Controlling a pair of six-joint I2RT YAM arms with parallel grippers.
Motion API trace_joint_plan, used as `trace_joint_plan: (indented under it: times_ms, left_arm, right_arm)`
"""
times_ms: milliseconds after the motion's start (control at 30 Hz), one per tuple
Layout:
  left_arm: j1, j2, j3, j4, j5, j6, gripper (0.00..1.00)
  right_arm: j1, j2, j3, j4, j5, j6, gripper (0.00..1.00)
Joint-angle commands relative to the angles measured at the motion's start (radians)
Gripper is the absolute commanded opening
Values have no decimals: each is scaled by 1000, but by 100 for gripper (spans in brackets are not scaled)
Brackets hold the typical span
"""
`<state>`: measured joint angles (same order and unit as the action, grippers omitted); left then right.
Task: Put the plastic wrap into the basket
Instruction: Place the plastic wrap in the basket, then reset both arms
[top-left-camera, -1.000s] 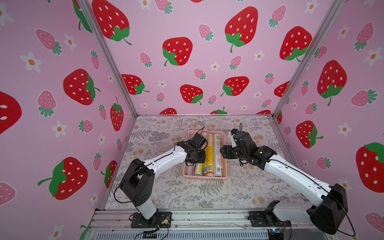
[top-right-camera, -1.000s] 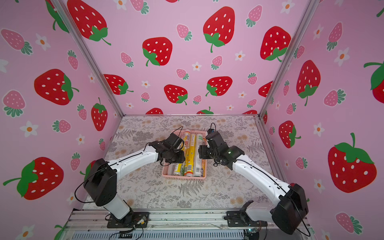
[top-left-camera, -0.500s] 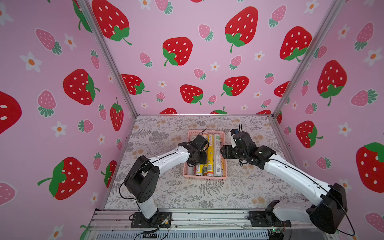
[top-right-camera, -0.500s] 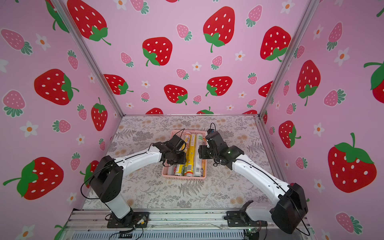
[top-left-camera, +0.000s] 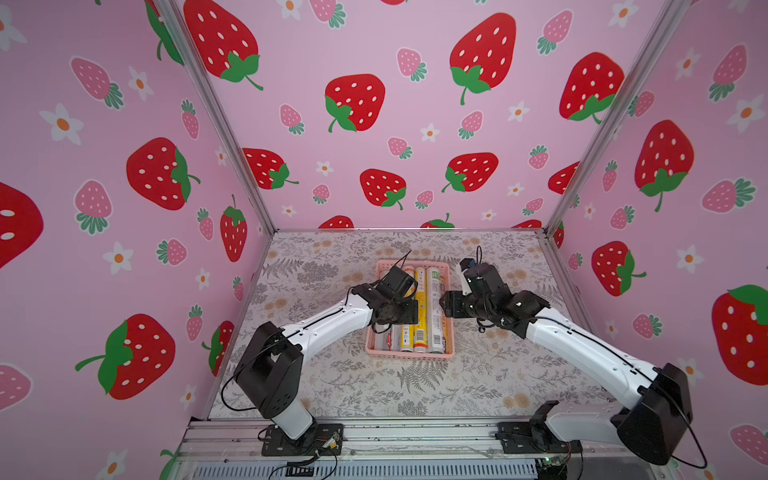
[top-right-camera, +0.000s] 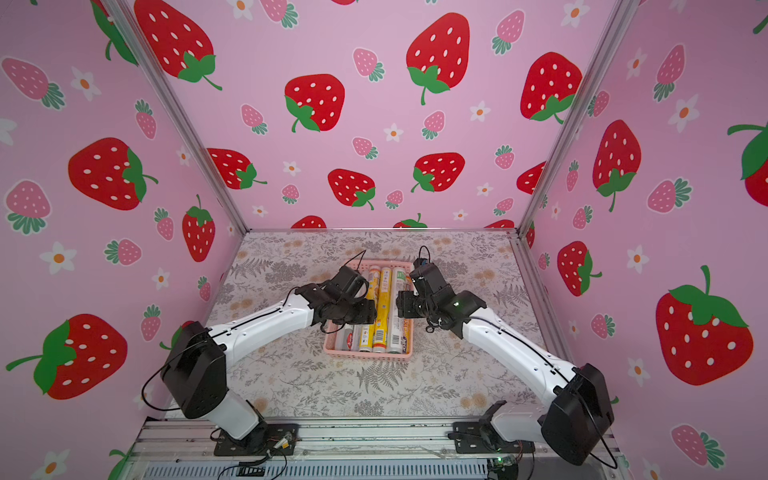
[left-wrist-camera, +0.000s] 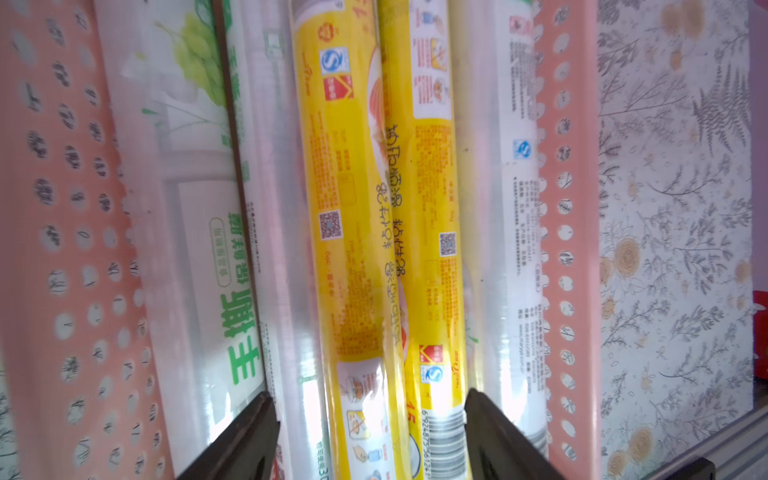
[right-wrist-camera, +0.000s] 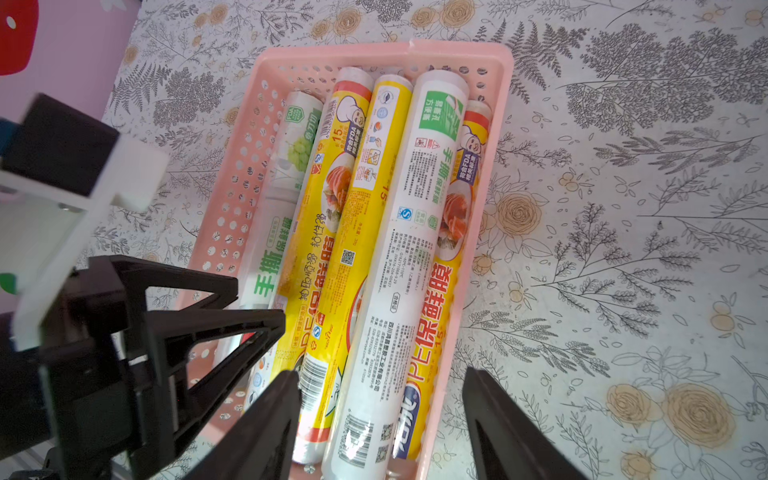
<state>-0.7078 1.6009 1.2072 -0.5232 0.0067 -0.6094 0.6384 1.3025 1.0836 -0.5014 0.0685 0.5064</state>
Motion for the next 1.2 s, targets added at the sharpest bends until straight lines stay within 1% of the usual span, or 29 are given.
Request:
trace_joint_plan:
  times_ms: [0, 100, 167, 200, 300, 367, 433, 500, 567, 633, 700, 767, 833, 867, 933, 967, 1000, 1033, 1100, 1167]
  left_arm:
    - [-4, -97, -35, 3, -107, 15, 80]
    - [-4, -195, -94, 37, -207, 28, 85]
    - [-4, -262, -125, 39, -302, 56, 90]
    - [-2, -288, -138, 41, -342, 75, 92]
    - [2, -368, -194, 80, -481, 154, 99]
    - [8, -414, -254, 150, -589, 216, 100]
    - [25, -456, -325, 237, -672, 280, 100]
    - [58, -493, -390, 317, -727, 325, 100]
    - [123, -530, -448, 379, -725, 334, 100]
    - [194, -554, -498, 428, -703, 338, 100]
    - [249, -569, -542, 475, -709, 363, 100]
    - [259, -624, -632, 602, -729, 448, 100]
    - [279, -705, -723, 719, -730, 460, 100]
    - [310, -741, -754, 746, -685, 451, 100]
    - [399, -766, -780, 746, -597, 426, 100]
    - [434, -756, -778, 727, -593, 406, 100]
    - [456, -739, -776, 719, -595, 413, 100]
    - [469, -715, -778, 732, -597, 447, 100]
    - [477, -662, -804, 810, -637, 501, 100]
    - [498, -603, -839, 908, -645, 536, 100]
  right_arm:
    - [-4, -25, -13, 38, 2, -35, 67]
    - [-3, -59, -31, 51, 47, -53, 67]
    - [-4, -76, -35, 43, 102, -66, 68]
    - [-3, -83, -37, 43, 125, -74, 71]
    - [-4, -112, -63, 60, 180, -115, 83]
    - [-3, -132, -95, 81, 247, -129, 91]
    - [-6, -150, -127, 98, 331, -140, 100]
    - [-10, -163, -156, 114, 434, -147, 100]
    - [-30, -167, -186, 132, 547, -145, 100]
    - [-67, -161, -209, 139, 626, -138, 100]
    - [-114, -146, -230, 144, 706, -129, 100]
    - [-140, -130, -260, 171, 806, -159, 100]
    - [-151, -137, -301, 228, 866, -188, 100]
    - [-159, -147, -331, 271, 865, -208, 100]
    - [-182, -162, -391, 365, 855, -247, 100]
    - [-198, -164, -422, 415, 855, -263, 100]
    - [-215, -163, -443, 450, 852, -278, 100]
    - [-236, -165, -470, 494, 829, -303, 100]
    - [-272, -172, -531, 607, 783, -345, 100]
    - [-317, -172, -581, 711, 722, -368, 100]
